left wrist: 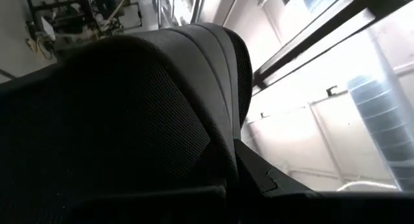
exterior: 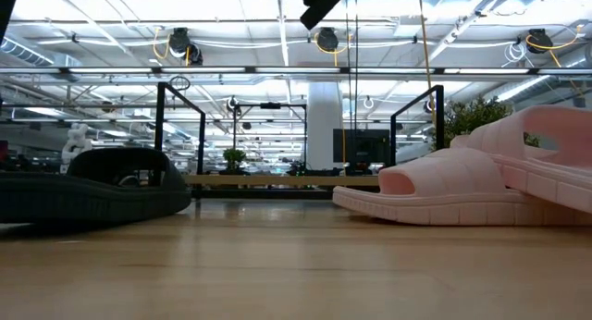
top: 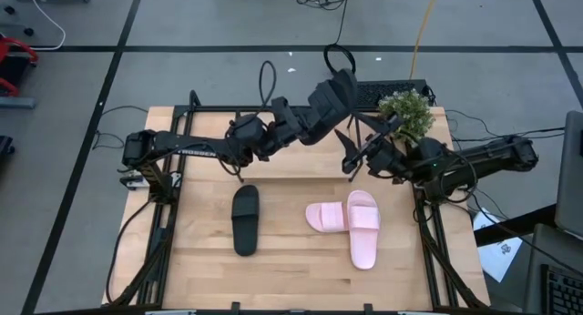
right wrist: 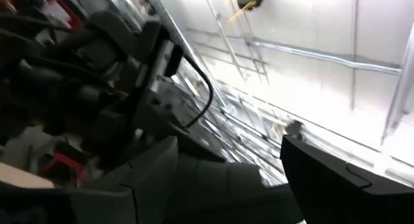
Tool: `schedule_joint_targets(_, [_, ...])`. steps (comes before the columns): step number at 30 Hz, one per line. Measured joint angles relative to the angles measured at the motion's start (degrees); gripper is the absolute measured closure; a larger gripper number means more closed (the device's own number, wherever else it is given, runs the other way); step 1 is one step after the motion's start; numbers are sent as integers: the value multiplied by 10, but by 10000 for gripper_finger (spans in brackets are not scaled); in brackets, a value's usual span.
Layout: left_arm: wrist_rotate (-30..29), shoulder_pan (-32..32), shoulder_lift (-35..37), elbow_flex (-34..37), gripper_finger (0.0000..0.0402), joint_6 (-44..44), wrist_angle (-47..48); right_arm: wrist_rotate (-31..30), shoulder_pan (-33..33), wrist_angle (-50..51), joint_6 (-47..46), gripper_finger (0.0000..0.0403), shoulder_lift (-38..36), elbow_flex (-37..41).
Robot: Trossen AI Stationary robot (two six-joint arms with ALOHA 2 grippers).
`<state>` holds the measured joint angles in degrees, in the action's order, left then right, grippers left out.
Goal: Pick and place slides into the shelf
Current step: Put the right black slide on the shelf
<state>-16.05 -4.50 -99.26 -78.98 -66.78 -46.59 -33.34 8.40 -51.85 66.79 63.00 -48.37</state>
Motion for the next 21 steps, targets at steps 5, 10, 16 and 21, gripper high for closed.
schedule_joint_targets(5, [-5, -2, 0, 0, 401, 24, -3, -107, 18, -2, 28, 138, 0, -1])
schedule_joint_targets(10, [-8, -5, 0, 0, 401, 69, -2, -148, 27, -18, -29, 138, -2, -1])
schedule_joint_targets(16, [-5, -5, 0, 0, 401, 104, -6, -148, 35, -42, -144, 138, -28, -1])
schedule_joint_targets(21, [-5, 0, 0, 0, 401, 116, -19, -139, 31, -38, -294, 138, -43, -1])
